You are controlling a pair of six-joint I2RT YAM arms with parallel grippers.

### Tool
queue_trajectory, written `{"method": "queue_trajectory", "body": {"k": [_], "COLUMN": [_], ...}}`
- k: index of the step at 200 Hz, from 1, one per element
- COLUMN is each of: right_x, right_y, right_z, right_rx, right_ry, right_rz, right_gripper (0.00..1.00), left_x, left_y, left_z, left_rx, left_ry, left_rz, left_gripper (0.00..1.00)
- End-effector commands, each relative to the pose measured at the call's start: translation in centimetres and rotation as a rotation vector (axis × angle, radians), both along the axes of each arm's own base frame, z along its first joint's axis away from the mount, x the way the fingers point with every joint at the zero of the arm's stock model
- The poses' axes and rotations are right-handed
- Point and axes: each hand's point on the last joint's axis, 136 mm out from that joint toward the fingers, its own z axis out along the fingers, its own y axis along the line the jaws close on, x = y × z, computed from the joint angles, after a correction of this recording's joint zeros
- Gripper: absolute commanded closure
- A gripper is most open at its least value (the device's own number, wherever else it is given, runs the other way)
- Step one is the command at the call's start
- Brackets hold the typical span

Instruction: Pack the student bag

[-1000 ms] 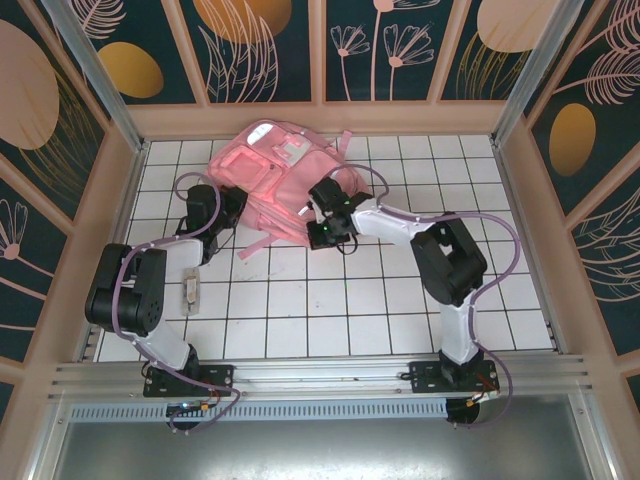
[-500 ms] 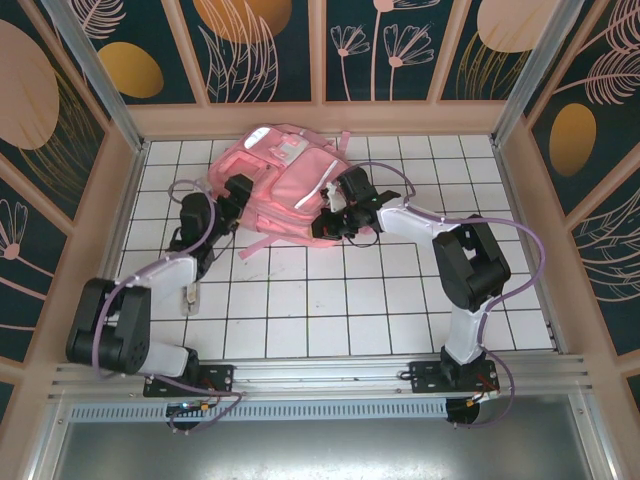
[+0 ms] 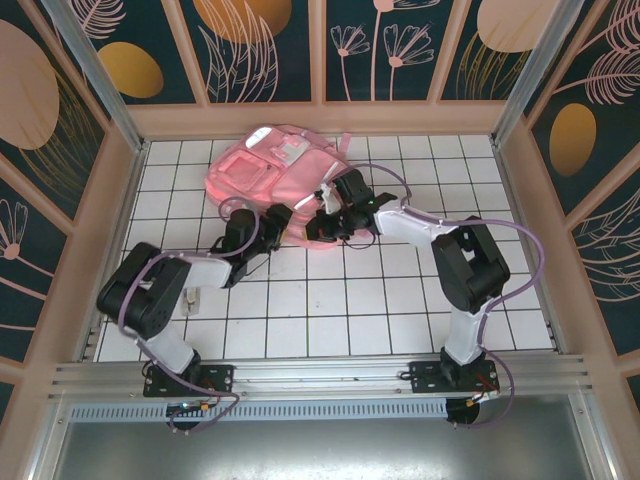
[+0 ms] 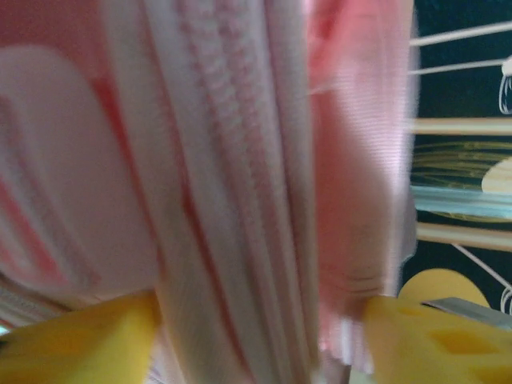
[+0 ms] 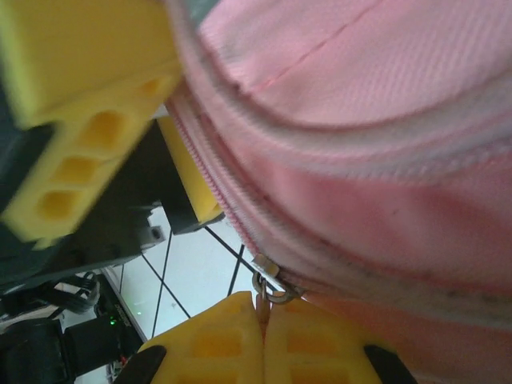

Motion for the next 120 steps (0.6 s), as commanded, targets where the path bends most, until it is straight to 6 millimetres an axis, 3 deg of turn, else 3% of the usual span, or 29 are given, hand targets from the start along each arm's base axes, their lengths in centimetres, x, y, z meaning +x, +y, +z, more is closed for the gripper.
{"method": "queue_trajectory", "body": {"k": [1,18,45,57,81,101,120], "right_x": [-2.6,-3.4,-2.8,-1.8,0.8,2.6,4.9], "right_y": [0.0,-1.7,-7.6,-10.5,-14.0,-15.2,-18.6], "right_z": [1.7,0.0,-4.4,-5.4,-4.8,-3.6,-3.1], "right_rx": [0.031,-0.063,-0.407,-0.536,-0.676,-0.762,-0.868], "right_ry": [0.008,0.013,-0.030,-0.049,-0.114,-0.189,-0.210], "right_rz": [0.049,0.045,0.000,-0.030,-0.085,-0.097,-0.179], "right_gripper": [1.00,1.00,1.00,1.00,1.00,1.00,1.00], "left_x": [2.2,2.6,2.0,1.5,0.4,-0.3,-0.8], "left_y": [-1.2,-1.6,-1.2,-0.9,-0.7,-0.7,-0.7], "left_z": [1.0,0.6,0.2,0.0,-0.2,-0.4,-1.0], "left_rx": [-0.086,-0.097,-0.033,0.007,0.040,0.059,0.098], "left_ry": [-0.073,-0.075,-0.065,-0.055,-0.039,-0.028,-0.017], "left_rz": [0.024,0.013,-0.001,-0.011,-0.038,-0.065,-0.095], "left_gripper": [0.65,1.00,1.00,1.00,1.00,1.00,1.00]}}
